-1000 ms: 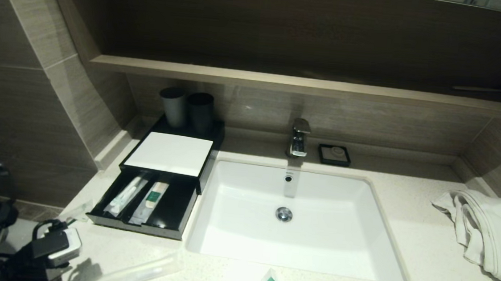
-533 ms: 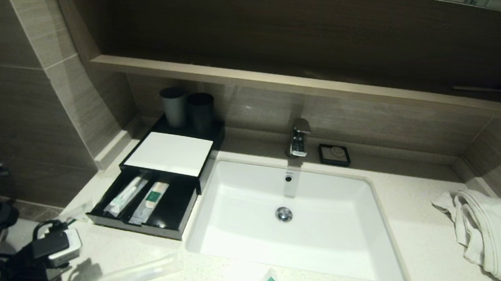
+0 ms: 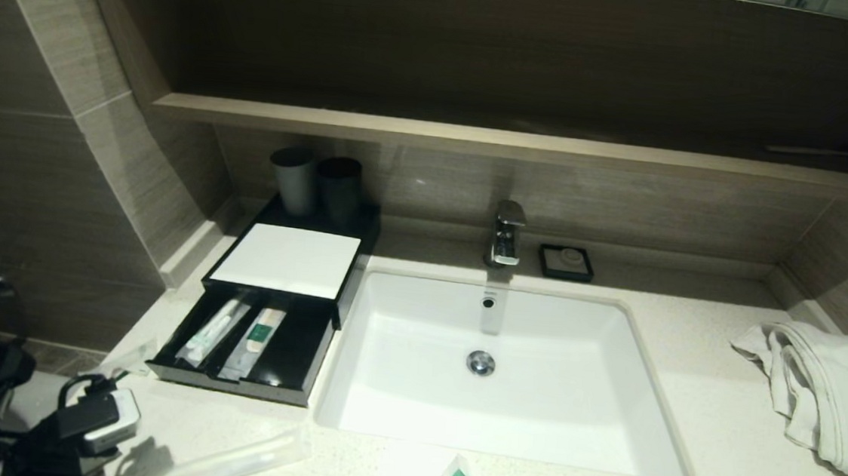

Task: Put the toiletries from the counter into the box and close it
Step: Pick up the bathroom toiletry

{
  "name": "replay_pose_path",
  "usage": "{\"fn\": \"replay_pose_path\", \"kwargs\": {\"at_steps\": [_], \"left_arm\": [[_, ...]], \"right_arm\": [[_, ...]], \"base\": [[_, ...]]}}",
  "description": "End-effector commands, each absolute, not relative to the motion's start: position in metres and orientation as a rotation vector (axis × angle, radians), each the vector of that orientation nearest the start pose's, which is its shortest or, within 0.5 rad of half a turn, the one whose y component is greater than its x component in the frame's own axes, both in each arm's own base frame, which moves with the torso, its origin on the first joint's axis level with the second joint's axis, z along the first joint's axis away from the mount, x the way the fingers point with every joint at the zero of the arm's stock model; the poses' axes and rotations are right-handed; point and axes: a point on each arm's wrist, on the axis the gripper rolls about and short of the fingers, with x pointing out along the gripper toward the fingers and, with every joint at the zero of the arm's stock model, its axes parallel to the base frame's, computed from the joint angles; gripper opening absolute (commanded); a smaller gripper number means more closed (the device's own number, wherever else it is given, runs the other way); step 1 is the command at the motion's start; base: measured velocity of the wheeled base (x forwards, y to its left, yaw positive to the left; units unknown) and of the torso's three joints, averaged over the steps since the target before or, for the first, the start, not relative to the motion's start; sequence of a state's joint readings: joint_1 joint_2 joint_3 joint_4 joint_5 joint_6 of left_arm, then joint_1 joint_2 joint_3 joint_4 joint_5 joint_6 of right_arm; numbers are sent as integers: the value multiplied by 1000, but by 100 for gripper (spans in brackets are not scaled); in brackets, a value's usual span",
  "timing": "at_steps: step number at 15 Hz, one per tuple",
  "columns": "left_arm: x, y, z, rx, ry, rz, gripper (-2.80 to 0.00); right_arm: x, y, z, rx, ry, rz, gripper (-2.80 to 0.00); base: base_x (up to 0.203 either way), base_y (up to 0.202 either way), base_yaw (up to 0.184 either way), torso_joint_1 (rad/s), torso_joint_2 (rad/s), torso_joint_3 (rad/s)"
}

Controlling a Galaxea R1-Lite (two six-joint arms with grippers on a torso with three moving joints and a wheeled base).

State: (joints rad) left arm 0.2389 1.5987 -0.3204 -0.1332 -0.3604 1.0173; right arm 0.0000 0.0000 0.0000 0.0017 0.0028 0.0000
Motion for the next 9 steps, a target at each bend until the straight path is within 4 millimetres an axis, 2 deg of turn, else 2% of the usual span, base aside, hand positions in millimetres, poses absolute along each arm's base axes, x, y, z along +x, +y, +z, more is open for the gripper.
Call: {"fn": "replay_pose_path", "kwargs": {"at_steps": [1,6,7,9], "left_arm": [[170,33,61,576,913,-640,0],[173,34,57,568,928,-647,0],[173,34,57,567,928,-648,-280],[173,34,57,568,927,-648,-280]], "right_arm": [[-23,0,75,0,2,3,-280],[-23,0,75,0,2,3,-280],[-23,0,75,0,2,3,-280],[-23,0,75,0,2,3,-280]], "base": [[0,0,0,0,0,0],[0,0,0,0,0,0],[0,0,0,0,0,0],[0,0,0,0,0,0]]}}
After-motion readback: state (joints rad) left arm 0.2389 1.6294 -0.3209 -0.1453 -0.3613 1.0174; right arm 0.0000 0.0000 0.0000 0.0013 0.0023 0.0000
